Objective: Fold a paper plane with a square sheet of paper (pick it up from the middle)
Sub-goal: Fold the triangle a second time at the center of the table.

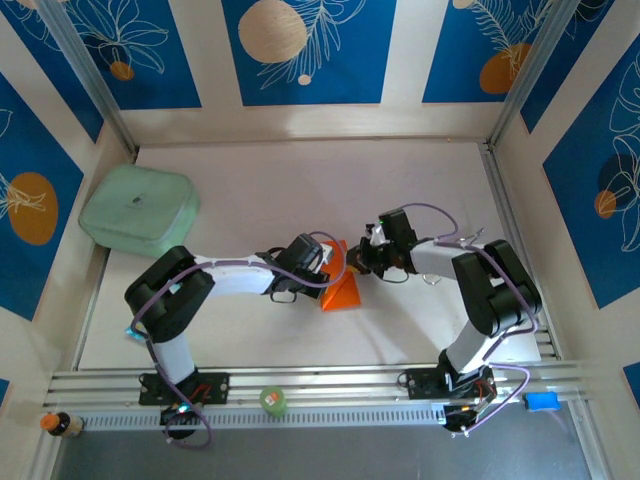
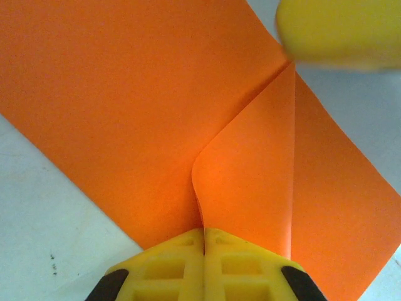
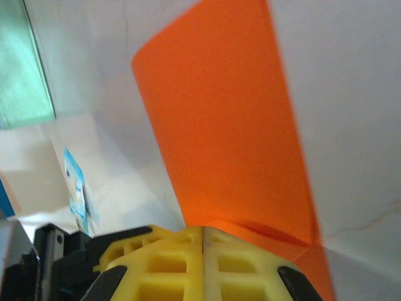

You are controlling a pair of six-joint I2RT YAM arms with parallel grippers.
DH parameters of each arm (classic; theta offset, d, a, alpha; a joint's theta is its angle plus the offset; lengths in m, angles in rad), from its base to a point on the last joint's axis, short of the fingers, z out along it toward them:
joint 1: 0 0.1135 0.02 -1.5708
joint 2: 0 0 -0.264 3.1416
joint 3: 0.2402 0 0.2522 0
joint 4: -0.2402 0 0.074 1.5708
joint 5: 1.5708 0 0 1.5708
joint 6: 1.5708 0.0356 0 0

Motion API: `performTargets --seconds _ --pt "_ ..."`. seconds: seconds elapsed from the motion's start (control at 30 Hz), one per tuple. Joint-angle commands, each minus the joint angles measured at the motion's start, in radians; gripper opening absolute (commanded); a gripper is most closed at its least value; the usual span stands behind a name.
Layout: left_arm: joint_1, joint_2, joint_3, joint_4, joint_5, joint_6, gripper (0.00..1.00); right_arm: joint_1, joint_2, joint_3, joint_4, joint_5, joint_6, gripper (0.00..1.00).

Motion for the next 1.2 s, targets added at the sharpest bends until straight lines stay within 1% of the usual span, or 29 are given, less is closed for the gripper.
performTargets --seconds 0.0,0.2,0.3,0.4,0.43,0.47,0.5,0.53,0.6,0.63,0.67,0.73,0.77,0.83,0.97,1.07,1.17 --pt "0.01 -0.004 -0.019 -0.05 -0.019 0.005 0.0 0.047 0.006 -0.009 -0.03 -0.013 -0.028 0.0" --pt "0.01 -0.006 -0.021 -0.046 -0.016 0.003 0.0 0.064 0.05 -0.04 -0.044 0.033 -0.022 0.0" --pt "0.011 -0.012 -0.022 -0.037 -0.01 -0.003 0.0 0.059 0.087 -0.065 -0.017 0.028 -0.009 0.0" --pt "0.01 -0.028 -0.017 -0.044 -0.014 -0.013 0.0 0.053 0.092 -0.084 0.007 0.027 0.004 0.0" --pt "0.011 -0.037 -0.016 -0.045 -0.02 -0.019 0.05 0.052 0.092 -0.085 0.005 0.026 0.006 0.0" --pt "0.01 -0.046 -0.015 -0.052 -0.025 -0.024 0.08 0.052 0.093 -0.079 -0.001 0.028 0.009 0.0" --pt "0.01 -0.058 -0.012 -0.058 -0.035 -0.028 0.13 0.054 0.093 -0.075 -0.008 0.029 0.014 0.0" --pt "0.012 -0.069 -0.01 -0.067 -0.048 -0.036 0.21 0.054 0.094 -0.073 -0.006 0.026 0.019 0.0" --pt "0.016 -0.1 -0.003 -0.087 -0.061 -0.049 0.31 0.055 0.093 -0.075 0.001 0.025 0.032 0.0" --pt "0.017 -0.118 0.0 -0.101 -0.079 -0.061 0.39 0.057 0.093 -0.074 0.005 0.025 0.039 0.0" --pt "0.02 -0.133 0.004 -0.114 -0.091 -0.071 0.42 0.058 0.093 -0.076 0.005 0.027 0.044 0.0" --pt "0.021 -0.17 0.005 -0.126 -0.091 -0.079 0.42 0.058 0.093 -0.076 0.017 0.026 0.056 0.0" --pt "0.021 -0.183 0.002 -0.125 -0.085 -0.085 0.42 0.06 0.092 -0.076 0.019 0.027 0.059 0.0" --pt "0.021 -0.207 -0.004 -0.102 -0.031 -0.097 0.31 0.064 0.093 -0.072 0.019 0.028 0.065 0.0" --pt "0.021 -0.197 -0.004 -0.018 0.153 -0.142 0.11 0.069 0.092 -0.065 0.012 0.036 0.073 0.0" --pt "0.021 -0.157 0.017 0.025 0.275 -0.186 0.07 0.069 0.088 -0.066 0.012 0.038 0.073 0.0" --pt "0.022 -0.108 0.039 0.042 0.34 -0.209 0.04 0.069 0.089 -0.065 0.012 0.036 0.071 0.0"
